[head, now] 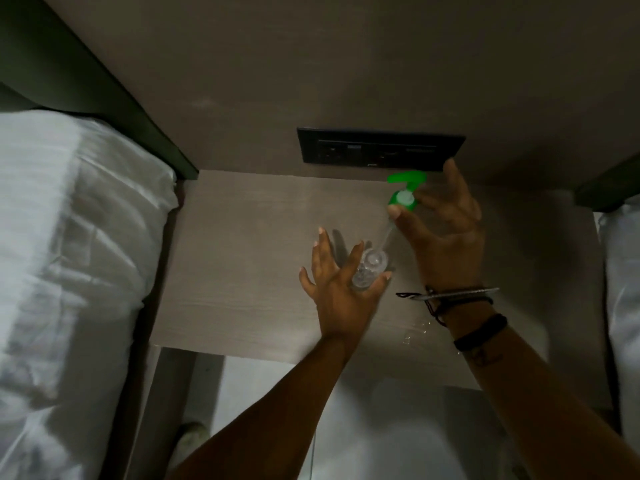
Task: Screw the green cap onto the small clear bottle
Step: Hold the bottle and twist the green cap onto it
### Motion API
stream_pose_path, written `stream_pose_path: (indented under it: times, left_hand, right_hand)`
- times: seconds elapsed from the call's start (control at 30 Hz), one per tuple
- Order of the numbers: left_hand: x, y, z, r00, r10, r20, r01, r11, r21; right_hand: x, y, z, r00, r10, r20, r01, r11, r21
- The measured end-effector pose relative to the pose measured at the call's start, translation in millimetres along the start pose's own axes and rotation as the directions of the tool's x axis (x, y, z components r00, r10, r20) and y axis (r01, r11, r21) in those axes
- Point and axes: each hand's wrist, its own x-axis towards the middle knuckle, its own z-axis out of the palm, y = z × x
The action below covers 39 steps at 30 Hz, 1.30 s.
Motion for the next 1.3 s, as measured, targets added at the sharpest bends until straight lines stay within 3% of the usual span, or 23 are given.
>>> stream_pose_path:
  times: [0.07, 0.17, 0.33, 0.43, 0.57, 0.77, 0.83, 0.97, 1.13, 1.3]
  left_hand:
    - [1.0, 4.5, 2.1, 0.999, 0.030, 0.014, -0.030, 0.999, 0.030]
    - [3.5, 3.0, 2.5, 0.999, 0.034, 0.011, -0.034, 0.999, 0.032]
    - [0.3, 3.8, 6.7, 0.995, 0.074, 0.064, -0.079, 0.993, 0.088]
    - [-1.4, 4.9, 7.3, 0.998, 0.056, 0.007, -0.056, 0.998, 0.043]
    - [-2.6, 1.7, 9.3, 0.997, 0.064, 0.036, -0.065, 0.997, 0.030]
    - [1.6, -3.0, 7.8, 0.994, 0.094, 0.064, -0.098, 0.993, 0.066]
    - [3.4, -7.0, 8.6, 0.992, 0.109, 0.064, -0.113, 0.991, 0.069]
    - [1.6, -8.5, 13.4, 0.991, 0.117, 0.060, -0.119, 0.992, 0.045]
    - [3.4, -8.0, 12.2, 0.992, 0.098, 0.078, -0.105, 0.990, 0.090]
    - [2.4, -5.2, 9.1, 0.993, 0.099, 0.067, -0.098, 0.995, -0.013]
  right_hand:
    - [-2.8, 9.9, -1.9, 0.988, -0.099, 0.120, 0.113, 0.986, -0.123]
    - [-25.5, 27.0, 1.9, 0.952, -0.079, 0.297, 0.155, 0.958, -0.241]
    - [-41.4, 45.4, -2.7, 0.966, 0.067, 0.248, 0.026, 0.936, -0.351]
    - [-37.0, 46.6, 2.1, 0.940, 0.121, 0.319, 0.030, 0.902, -0.431]
    - [-24.5, 46.8, -0.8, 0.872, 0.044, 0.488, 0.127, 0.942, -0.311]
    - [-25.0, 42.5, 5.5, 0.919, 0.085, 0.386, 0.115, 0.877, -0.467]
    - [-27.6, 41.6, 6.1, 0.897, 0.109, 0.429, 0.092, 0.903, -0.420]
    - [-24.6, 43.7, 1.7, 0.890, -0.008, 0.456, 0.141, 0.956, -0.259]
    - [-25.3, 43.9, 13.3, 0.946, 0.030, 0.324, 0.091, 0.931, -0.354]
    - [-25.6, 49.8, 5.7, 0.884, 0.021, 0.467, 0.083, 0.976, -0.200]
